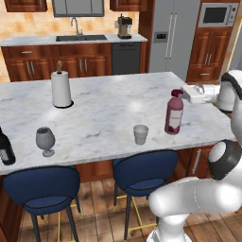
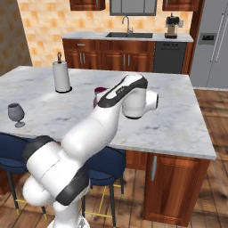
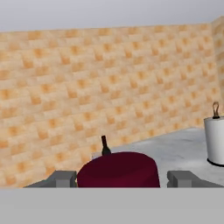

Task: There is a wine glass and glass cup on the dining counter. Place the wine bottle next to the wine glass and the juice bottle next to the glass cup.

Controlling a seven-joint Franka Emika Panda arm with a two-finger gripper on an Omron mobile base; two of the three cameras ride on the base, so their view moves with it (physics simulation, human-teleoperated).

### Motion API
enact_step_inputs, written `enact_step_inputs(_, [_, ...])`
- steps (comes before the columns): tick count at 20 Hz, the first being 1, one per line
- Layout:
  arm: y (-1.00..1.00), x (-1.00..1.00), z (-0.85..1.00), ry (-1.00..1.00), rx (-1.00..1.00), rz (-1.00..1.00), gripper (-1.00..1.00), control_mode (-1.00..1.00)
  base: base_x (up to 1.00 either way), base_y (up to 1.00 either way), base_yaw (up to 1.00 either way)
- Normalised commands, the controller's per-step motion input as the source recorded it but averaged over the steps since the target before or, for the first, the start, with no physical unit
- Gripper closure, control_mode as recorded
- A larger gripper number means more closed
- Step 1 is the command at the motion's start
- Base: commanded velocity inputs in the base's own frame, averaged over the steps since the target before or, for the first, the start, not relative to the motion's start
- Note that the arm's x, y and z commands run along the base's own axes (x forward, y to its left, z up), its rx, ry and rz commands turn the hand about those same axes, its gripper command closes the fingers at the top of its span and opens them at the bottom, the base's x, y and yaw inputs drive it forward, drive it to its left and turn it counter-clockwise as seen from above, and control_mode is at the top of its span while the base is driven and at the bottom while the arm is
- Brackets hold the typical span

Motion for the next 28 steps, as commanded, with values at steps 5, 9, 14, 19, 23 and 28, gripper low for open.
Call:
enact_step_inputs(5, [-0.12, 0.85, -0.61, 0.04, -0.07, 0.17, 1.00, -1.00, 0.00, 0.00, 0.00])
enact_step_inputs(9, [-0.14, 0.38, -0.30, 0.00, -0.01, 0.24, 1.00, -1.00, 0.00, 0.00, 0.00])
enact_step_inputs(14, [-0.12, 0.11, -0.39, 0.00, 0.03, 0.26, 1.00, -1.00, 0.00, 0.00, 0.00])
enact_step_inputs(19, [-0.03, 0.13, -0.37, -0.02, 0.02, 0.20, 1.00, -1.00, 0.00, 0.00, 0.00])
enact_step_inputs(23, [0.00, 0.24, -0.31, -0.07, 0.00, 0.16, 1.00, -1.00, 0.00, 0.00, 0.00])
enact_step_inputs(28, [0.00, 0.22, -0.43, -0.07, 0.00, 0.13, 1.00, -1.00, 0.00, 0.00, 0.00])
